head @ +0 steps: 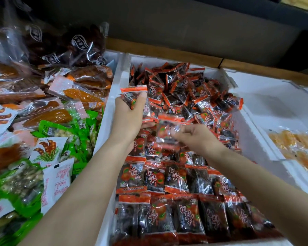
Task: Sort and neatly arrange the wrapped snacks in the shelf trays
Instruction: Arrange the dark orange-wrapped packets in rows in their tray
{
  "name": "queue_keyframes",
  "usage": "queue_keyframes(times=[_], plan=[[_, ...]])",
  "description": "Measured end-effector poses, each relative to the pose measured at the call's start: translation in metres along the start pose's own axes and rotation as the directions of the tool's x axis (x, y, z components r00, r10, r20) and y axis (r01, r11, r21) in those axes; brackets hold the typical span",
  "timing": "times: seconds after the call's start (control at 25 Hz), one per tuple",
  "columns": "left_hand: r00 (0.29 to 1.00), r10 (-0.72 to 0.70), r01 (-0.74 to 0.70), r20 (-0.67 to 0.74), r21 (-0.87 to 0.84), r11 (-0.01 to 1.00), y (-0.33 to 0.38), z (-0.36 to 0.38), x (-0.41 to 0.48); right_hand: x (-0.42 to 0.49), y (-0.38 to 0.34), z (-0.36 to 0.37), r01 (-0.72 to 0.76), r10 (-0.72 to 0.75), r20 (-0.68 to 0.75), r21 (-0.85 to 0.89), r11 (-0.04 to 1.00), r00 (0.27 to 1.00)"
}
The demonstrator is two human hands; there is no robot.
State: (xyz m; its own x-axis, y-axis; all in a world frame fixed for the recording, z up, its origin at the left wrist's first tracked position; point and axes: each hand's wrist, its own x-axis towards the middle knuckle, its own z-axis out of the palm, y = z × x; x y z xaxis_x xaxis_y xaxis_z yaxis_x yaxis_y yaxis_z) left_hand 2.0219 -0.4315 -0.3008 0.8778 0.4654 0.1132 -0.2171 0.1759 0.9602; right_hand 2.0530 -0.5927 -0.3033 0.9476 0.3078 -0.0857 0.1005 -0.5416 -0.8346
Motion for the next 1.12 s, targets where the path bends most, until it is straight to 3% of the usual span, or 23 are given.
queue_keyframes(times=[0.08, 0.24, 0.44, 0.56, 0.72, 0.92, 1.12], plan=[[1.000, 0.019, -0.019, -0.012, 0.006, 1.000, -0.002, 0.001, 0.000, 0.003, 0.009, 0.015, -0.014, 0.019, 0.031, -0.153, 0.988, 0.999], [1.000, -0.012, 0.011, 0.011, 0.041, 0.999, -0.006, 0.003, 0.000, 0.011, 0.016, 0.041, -0.030, 0.033, 0.032, -0.101, 0.994, 0.999], [0.992, -0.111, 0.108, 0.054, 0.052, 0.993, -0.006, 0.006, -0.002, 0.007, 0.019, 0.040, 0.078, -0.105, -0.065, -0.329, 0.941, 0.992], [0.981, -0.154, 0.145, 0.118, 0.084, 0.986, -0.005, 0.009, -0.004, -0.003, 0.010, 0.032, 0.197, -0.222, -0.121, -0.186, 0.963, 0.968], [0.957, -0.196, 0.160, 0.216, 0.172, 0.972, -0.007, 0.009, -0.004, -0.016, -0.015, 0.016, 0.256, -0.235, -0.124, 0.197, 0.946, 0.964], [0.949, -0.139, 0.005, 0.284, 0.426, 0.905, -0.011, 0.010, -0.012, -0.019, -0.018, 0.008, 0.161, -0.149, -0.066, 0.254, 0.954, 0.987], [0.947, -0.071, -0.095, 0.313, 0.485, 0.870, -0.012, 0.015, -0.015, -0.028, -0.016, -0.003, 0.183, -0.179, -0.042, 0.303, 0.935, 0.983]])
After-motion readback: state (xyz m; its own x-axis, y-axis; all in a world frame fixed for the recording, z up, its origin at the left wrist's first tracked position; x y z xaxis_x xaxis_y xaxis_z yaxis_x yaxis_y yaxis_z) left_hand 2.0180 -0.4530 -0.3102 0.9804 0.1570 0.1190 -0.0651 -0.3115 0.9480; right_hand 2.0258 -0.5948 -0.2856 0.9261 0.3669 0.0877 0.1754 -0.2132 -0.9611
